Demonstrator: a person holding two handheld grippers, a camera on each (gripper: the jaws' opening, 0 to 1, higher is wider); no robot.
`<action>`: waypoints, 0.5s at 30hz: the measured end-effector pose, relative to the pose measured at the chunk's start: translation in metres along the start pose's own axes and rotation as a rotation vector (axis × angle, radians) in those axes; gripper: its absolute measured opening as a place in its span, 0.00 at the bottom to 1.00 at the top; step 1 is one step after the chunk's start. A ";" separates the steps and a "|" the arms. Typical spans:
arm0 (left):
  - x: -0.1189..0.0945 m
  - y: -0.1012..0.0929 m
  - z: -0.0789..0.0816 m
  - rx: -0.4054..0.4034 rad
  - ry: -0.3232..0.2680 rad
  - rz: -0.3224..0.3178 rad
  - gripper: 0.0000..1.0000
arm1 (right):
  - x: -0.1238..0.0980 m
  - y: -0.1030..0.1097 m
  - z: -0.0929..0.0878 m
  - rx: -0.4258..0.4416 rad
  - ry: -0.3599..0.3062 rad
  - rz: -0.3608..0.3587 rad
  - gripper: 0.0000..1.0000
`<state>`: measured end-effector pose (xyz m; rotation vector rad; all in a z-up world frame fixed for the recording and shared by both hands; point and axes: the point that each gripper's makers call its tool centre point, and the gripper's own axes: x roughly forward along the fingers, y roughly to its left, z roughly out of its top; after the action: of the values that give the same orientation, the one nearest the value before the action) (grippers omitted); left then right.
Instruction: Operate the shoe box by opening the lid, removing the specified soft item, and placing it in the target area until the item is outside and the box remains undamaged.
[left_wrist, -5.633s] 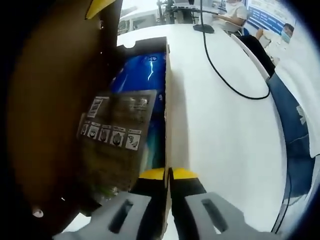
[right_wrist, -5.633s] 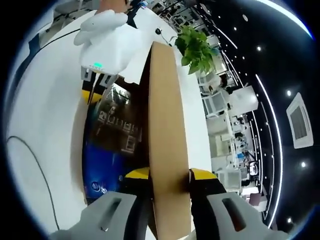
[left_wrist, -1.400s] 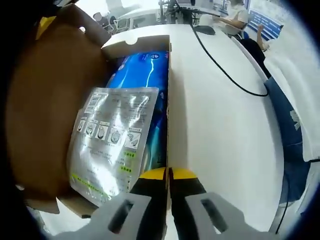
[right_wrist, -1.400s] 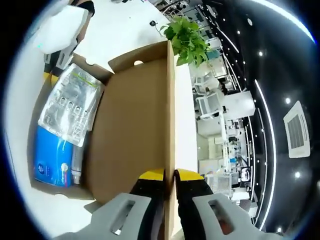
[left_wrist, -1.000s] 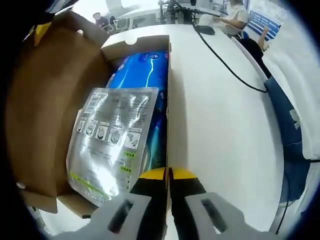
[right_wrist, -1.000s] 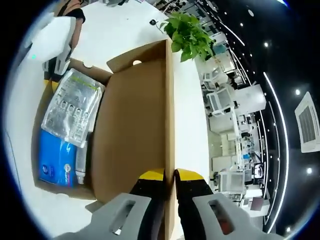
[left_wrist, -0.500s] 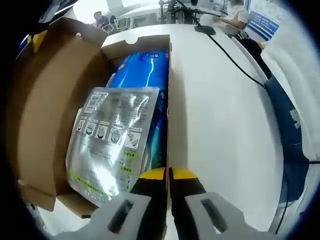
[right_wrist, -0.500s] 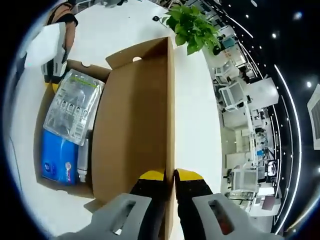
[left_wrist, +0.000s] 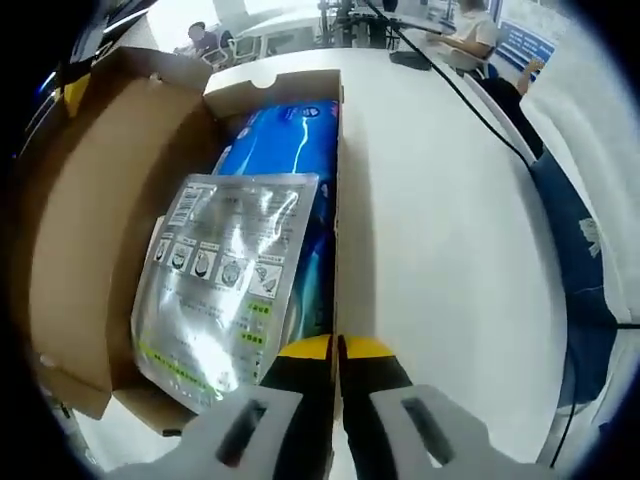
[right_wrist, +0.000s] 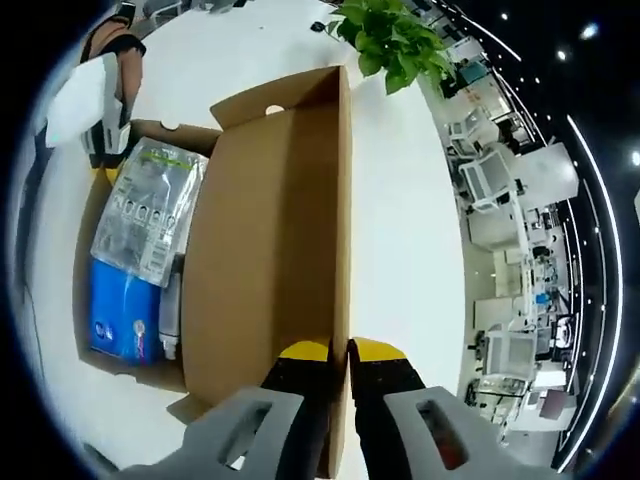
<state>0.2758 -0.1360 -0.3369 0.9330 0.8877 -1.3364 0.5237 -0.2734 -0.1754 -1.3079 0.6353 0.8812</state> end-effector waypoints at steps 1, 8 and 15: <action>0.000 0.000 0.000 0.004 0.003 0.000 0.01 | 0.002 -0.001 -0.001 0.010 0.001 0.012 0.03; 0.000 -0.001 0.000 0.007 -0.003 0.003 0.01 | 0.013 0.004 -0.001 0.072 -0.001 0.102 0.03; 0.000 -0.001 0.000 0.007 -0.007 0.002 0.01 | 0.029 0.003 -0.006 0.070 0.029 0.174 0.03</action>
<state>0.2747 -0.1361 -0.3367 0.9337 0.8773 -1.3405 0.5370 -0.2735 -0.2023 -1.2178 0.8056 0.9739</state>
